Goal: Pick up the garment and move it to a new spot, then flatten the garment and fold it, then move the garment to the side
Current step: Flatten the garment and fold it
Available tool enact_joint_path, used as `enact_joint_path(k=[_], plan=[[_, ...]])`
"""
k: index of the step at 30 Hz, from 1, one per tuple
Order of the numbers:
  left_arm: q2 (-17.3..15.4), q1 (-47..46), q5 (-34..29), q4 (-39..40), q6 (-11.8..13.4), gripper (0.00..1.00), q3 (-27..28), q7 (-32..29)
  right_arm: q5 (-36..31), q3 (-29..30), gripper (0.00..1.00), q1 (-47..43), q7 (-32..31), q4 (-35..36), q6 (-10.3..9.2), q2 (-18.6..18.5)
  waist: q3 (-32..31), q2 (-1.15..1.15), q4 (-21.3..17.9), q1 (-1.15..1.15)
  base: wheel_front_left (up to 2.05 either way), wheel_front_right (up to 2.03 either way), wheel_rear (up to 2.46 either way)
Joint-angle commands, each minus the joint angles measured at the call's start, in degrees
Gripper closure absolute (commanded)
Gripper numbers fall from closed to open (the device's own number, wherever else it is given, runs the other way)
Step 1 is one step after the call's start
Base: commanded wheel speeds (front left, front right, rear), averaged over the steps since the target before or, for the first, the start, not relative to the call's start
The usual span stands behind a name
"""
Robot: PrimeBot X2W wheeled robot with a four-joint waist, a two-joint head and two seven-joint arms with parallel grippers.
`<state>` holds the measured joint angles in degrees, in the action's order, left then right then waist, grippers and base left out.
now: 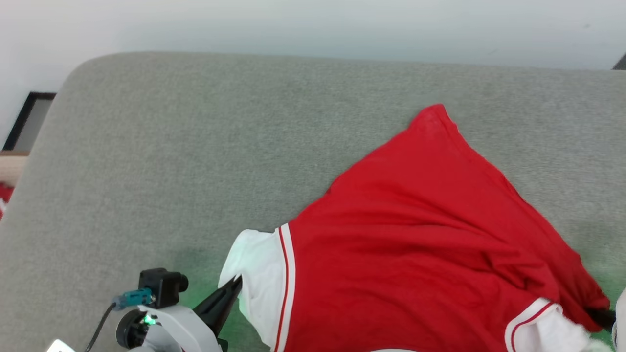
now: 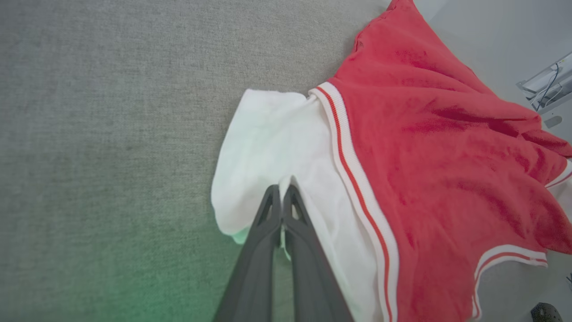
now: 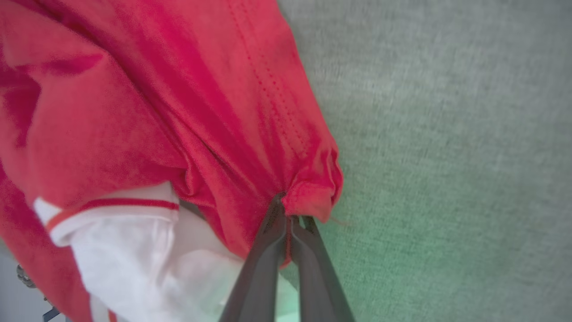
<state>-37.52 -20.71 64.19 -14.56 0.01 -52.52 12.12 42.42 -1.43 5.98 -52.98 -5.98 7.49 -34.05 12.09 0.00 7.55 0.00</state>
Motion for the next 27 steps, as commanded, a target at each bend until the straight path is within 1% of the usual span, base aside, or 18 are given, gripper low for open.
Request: enact_joint_path(k=[1,3,9,10,12,13,14,18,21,27], plan=[[-0.18,0.52,0.35,0.07,0.15,1.0,0.25,0.12,-0.92,0.86,1.0,-1.93,0.14,-0.02,0.0,1.18,-0.89,0.0,-1.07,0.0,0.0,0.0,0.0],[-0.07,0.56,0.37,0.06,-0.08,1.0,0.28,0.28,-1.84,1.75,1.0,-3.47,0.47,-0.23,0.0,2.73,-0.93,0.0,-1.29,0.0,0.0,0.0,0.0],[0.35,0.3,0.37,-0.68,-0.47,1.0,0.33,0.55,-4.69,1.52,1.0,-3.93,2.94,-3.92,-0.05,5.09,-1.02,0.0,-1.74,0.0,0.0,0.0,0.0],[0.39,0.32,0.41,-0.85,-0.52,1.0,0.35,0.54,-4.76,1.23,0.95,-3.82,3.1,-4.27,-0.05,5.4,-1.07,0.0,-1.79,0.0,0.0,0.0,0.0],[0.39,0.45,0.56,-1.14,-0.48,1.0,0.43,0.57,-5.24,0.73,0.55,-3.64,3.15,-4.54,-0.05,5.46,-1.16,0.0,-1.99,0.0,0.0,0.0,0.0],[0.39,0.49,0.55,-1.29,-0.42,1.0,0.43,0.6,-5.15,0.7,0.08,-3.57,3.15,-4.34,-0.05,5.34,-1.19,0.0,-2.06,0.0,0.0,0.0,0.0],[0.38,0.56,0.6,-1.4,-0.33,1.0,0.5,0.66,-4.86,1.0,0.0,-3.44,3.29,-3.99,-0.05,5.35,-1.22,0.0,-2.13,0.0,0.0,0.0,0.0],[0.07,0.93,0.59,-1.56,-0.04,1.0,0.8,1.0,-4.12,2.16,0.0,-3.15,3.83,-1.9,-0.05,4.37,-1.34,0.0,-2.54,0.0,0.0,0.0,0.0],[-0.16,1.2,0.56,-1.48,0.06,1.0,0.98,1.17,-3.69,3.45,0.0,-3.44,3.67,1.0,-0.04,4.04,-1.51,0.0,-2.7,0.0,0.0,0.0,0.0],[-0.53,2.05,0.5,-0.87,0.62,1.0,1.35,1.6,-3.27,7.85,0.0,-4.72,1.7,11.48,-0.02,5.42,-1.53,0.0,-2.88,0.0,0.0,0.0,0.0]])
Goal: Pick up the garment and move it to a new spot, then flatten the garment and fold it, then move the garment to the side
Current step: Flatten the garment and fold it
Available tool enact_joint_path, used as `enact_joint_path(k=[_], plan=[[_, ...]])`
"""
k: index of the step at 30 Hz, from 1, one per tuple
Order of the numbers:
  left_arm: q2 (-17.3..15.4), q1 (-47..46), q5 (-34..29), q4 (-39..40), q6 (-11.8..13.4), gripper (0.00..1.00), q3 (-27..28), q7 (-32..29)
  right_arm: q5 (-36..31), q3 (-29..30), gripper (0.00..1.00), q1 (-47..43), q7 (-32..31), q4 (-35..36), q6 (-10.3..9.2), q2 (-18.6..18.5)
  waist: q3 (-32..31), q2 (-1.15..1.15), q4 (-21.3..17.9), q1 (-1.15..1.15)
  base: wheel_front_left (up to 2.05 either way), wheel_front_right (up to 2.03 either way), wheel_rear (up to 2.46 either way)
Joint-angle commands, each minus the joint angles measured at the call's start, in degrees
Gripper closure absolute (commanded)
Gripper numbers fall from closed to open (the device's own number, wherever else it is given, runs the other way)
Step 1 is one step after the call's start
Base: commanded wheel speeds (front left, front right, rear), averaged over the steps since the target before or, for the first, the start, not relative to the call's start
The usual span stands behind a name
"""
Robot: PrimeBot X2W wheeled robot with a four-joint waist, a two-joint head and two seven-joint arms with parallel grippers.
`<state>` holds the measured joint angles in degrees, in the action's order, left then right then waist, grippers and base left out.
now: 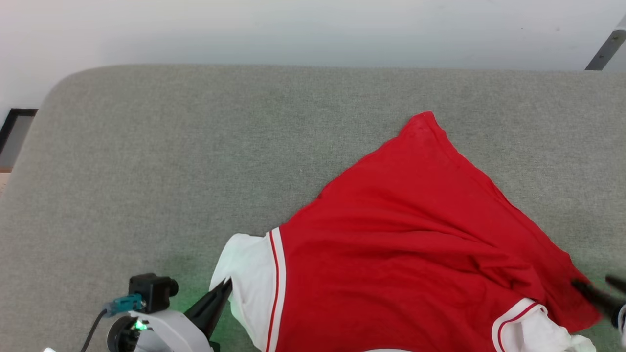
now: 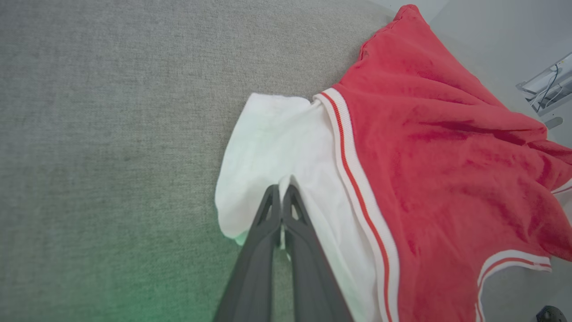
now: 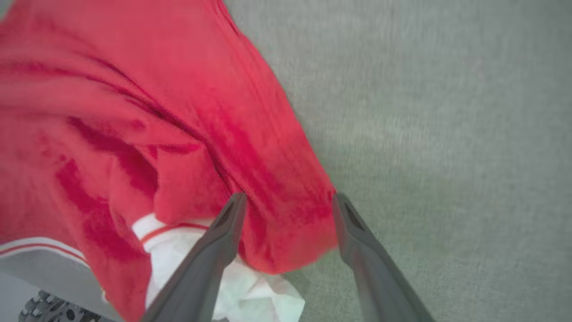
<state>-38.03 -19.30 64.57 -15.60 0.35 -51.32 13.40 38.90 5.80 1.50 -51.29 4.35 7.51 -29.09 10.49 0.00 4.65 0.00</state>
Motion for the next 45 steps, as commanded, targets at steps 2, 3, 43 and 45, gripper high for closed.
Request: enact_joint_path(k=[2,3,43,45], plan=[[-0.05,0.62,-0.03,0.37,0.31,1.0,0.14,0.36,-0.42,1.74,0.0,0.4,0.48,4.87,-0.05,0.52,0.22,0.0,0.12,0.0,0.0,0.0,0.0],[0.0,0.5,-0.13,0.52,0.37,1.0,0.13,0.36,-0.57,2.31,0.0,1.03,0.95,6.5,-0.04,0.87,0.35,0.0,0.22,0.0,0.0,0.0,0.0],[14.31,-15.71,-5.44,-8.59,-7.31,1.0,-7.23,-2.37,4.81,-42.51,1.0,54.34,2.91,-52.87,-0.06,-2.73,11.98,0.0,18.65,0.0,0.0,0.0,0.0],[14.47,-15.89,-5.07,-9.36,-7.36,1.0,-7.45,-2.22,5.27,-43.41,1.0,54.48,1.18,-54.16,-0.06,-2.54,12.05,0.0,18.68,0.0,0.0,0.0,0.0]])
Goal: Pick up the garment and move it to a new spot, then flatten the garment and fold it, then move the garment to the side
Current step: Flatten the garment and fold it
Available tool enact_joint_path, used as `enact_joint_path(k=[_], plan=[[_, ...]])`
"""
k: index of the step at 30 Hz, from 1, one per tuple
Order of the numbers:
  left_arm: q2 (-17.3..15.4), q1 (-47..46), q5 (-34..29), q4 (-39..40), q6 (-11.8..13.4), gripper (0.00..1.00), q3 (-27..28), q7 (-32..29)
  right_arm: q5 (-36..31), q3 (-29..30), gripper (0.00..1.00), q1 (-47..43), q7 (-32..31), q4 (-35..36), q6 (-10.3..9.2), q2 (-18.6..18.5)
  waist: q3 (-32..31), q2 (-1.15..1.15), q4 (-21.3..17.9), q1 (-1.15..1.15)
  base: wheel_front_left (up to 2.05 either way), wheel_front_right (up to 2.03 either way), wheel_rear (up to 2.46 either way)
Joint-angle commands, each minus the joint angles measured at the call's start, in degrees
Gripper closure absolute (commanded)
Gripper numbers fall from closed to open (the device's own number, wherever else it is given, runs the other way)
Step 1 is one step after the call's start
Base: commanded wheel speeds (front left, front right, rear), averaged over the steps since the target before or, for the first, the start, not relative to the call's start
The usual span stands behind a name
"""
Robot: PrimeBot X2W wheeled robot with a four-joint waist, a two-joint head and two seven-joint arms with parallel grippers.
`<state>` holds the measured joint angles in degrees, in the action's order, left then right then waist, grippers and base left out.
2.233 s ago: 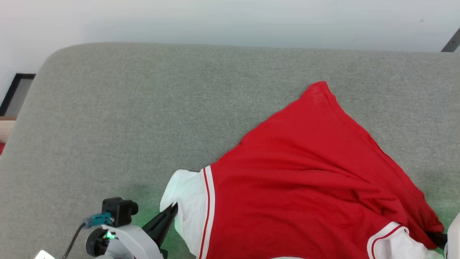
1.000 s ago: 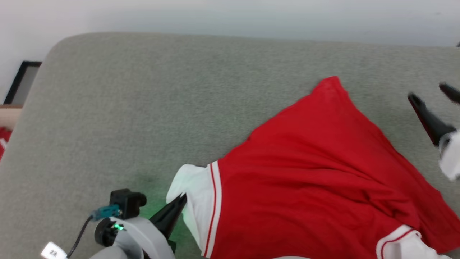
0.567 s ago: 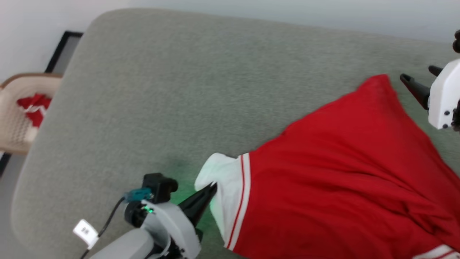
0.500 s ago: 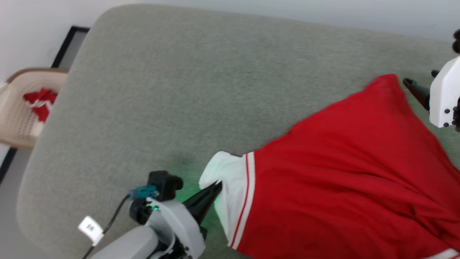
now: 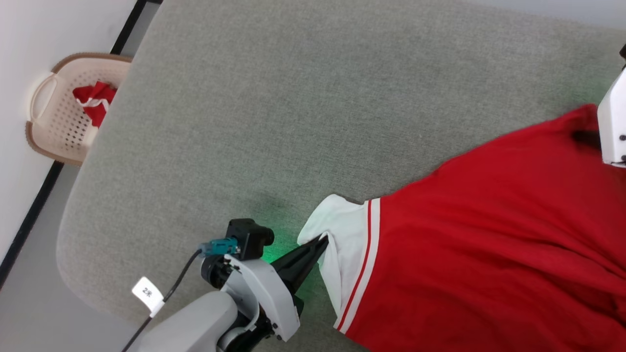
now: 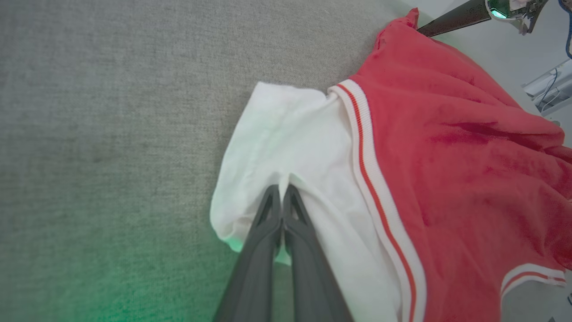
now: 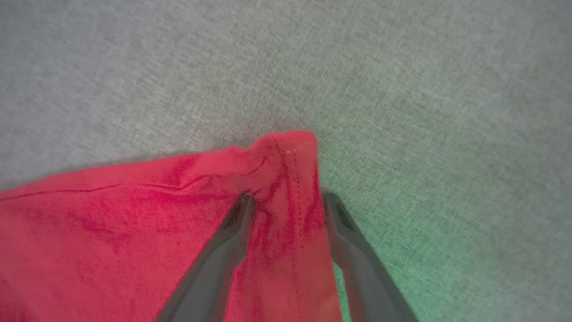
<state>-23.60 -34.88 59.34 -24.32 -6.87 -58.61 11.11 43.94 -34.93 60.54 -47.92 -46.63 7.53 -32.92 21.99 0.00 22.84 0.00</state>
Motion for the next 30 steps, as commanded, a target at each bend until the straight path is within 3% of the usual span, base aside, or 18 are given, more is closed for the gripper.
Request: enact_joint_path(k=[1,6,12,24,30], plan=[[0.06,-0.47,0.35,-1.02,-0.25,1.0,-0.27,0.17,0.42,-2.91,1.0,-4.21,-2.26,-3.45,-0.08,1.37,0.56,0.0,0.41,0.0,0.0,0.0,0.0],[-0.3,-0.86,0.76,-2.4,-0.32,1.0,-0.74,0.15,1.52,-3.82,1.0,-2.75,-2.74,-3.71,-0.07,1.39,-0.15,0.0,-0.39,0.0,0.0,0.0,0.0],[-2.97,-3.25,1.99,-2.08,-0.44,1.0,-0.85,-2.63,4.38,-4.31,1.0,-0.53,-0.47,-0.99,-0.04,1.71,-2.82,0.0,-3.31,0.0,0.0,0.0,0.0],[-13.65,-17.78,2.22,5.16,1.66,1.0,2.36,-17.53,9.74,-6.88,1.0,3.84,8.18,10.05,-0.04,-1.24,-10.69,0.0,-10.94,0.0,0.0,0.0,0.0],[-17.12,-28.5,1.52,5.28,0.81,1.0,3.47,-25.84,11.6,-7.75,1.0,5.44,13.14,14.98,-0.04,-3.29,-14.71,0.0,-13.84,0.0,0.0,0.0,0.0]])
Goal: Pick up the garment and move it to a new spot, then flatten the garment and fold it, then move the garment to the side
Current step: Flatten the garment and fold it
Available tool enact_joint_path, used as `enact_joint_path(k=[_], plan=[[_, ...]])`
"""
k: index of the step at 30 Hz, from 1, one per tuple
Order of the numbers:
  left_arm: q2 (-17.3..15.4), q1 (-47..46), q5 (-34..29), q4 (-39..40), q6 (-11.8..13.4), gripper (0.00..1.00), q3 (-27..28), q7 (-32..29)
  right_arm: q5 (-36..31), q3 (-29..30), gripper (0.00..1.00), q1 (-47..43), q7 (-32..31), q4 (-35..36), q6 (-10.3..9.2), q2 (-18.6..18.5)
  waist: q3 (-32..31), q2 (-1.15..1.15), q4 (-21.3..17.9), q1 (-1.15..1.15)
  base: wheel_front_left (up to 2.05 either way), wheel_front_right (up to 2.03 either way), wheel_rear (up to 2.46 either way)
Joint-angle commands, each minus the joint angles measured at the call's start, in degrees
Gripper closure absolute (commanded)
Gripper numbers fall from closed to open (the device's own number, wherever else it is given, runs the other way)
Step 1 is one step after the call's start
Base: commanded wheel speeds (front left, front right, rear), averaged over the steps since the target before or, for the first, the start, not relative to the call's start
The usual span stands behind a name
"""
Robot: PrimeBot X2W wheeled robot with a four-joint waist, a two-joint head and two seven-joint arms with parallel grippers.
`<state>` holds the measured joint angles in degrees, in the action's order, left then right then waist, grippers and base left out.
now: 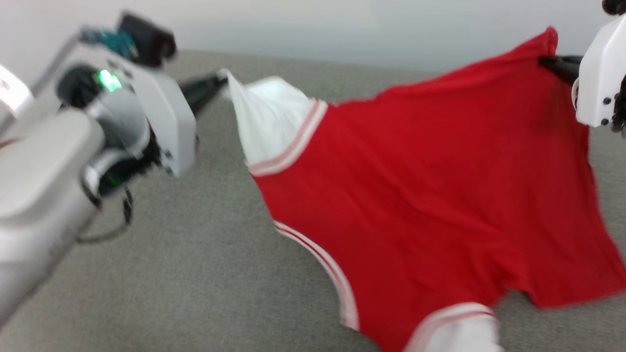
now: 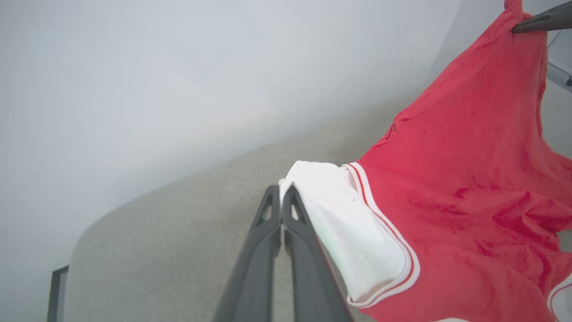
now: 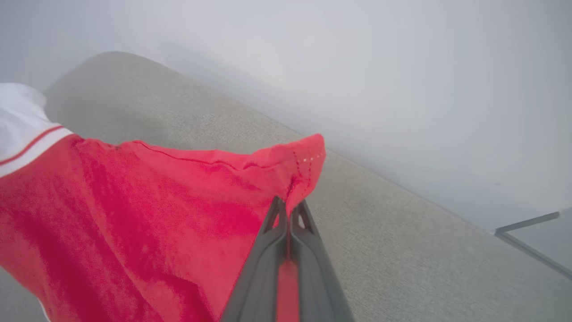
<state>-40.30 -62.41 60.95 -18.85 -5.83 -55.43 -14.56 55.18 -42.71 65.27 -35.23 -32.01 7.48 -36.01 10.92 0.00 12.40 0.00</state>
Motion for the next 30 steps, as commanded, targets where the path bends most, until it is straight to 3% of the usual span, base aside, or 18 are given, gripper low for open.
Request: enact_joint_path(k=[1,9,18,25,30], plan=[[-0.61,-2.86,-0.49,-0.62,-0.33,1.0,0.48,-1.13,0.6,-0.04,1.0,1.1,1.06,1.18,0.02,-0.65,-4.21,0.0,-3.75,0.0,0.0,0.0,0.0],[0.13,-16.13,-3.94,-7.74,-0.8,1.0,1.05,-5.96,2.53,0.65,1.0,4.22,5.57,6.71,0.02,-2.95,-7.28,0.0,-5.89,0.0,0.0,0.0,0.0],[3.17,-26.77,-6.73,-16.71,-1.22,1.0,1.19,-6.67,2.54,1.83,1.0,7.76,9.87,7.4,0.02,-1.96,-5.1,0.0,-7.44,0.0,0.0,0.0,0.0],[4.48,-33.99,-10.37,-20.8,-1.47,1.0,0.41,-0.93,-2.08,3.2,1.0,13.38,15.82,3.95,0.01,-0.47,3.63,0.0,-8.18,0.0,0.0,0.0,0.0],[5.74,-41.31,-15.78,-25.53,-0.15,1.0,0.57,7.14,-10.06,4.77,1.0,20.07,25.32,-2.25,0.01,3.24,12.07,0.0,-9.45,0.0,0.0,0.0,0.0]])
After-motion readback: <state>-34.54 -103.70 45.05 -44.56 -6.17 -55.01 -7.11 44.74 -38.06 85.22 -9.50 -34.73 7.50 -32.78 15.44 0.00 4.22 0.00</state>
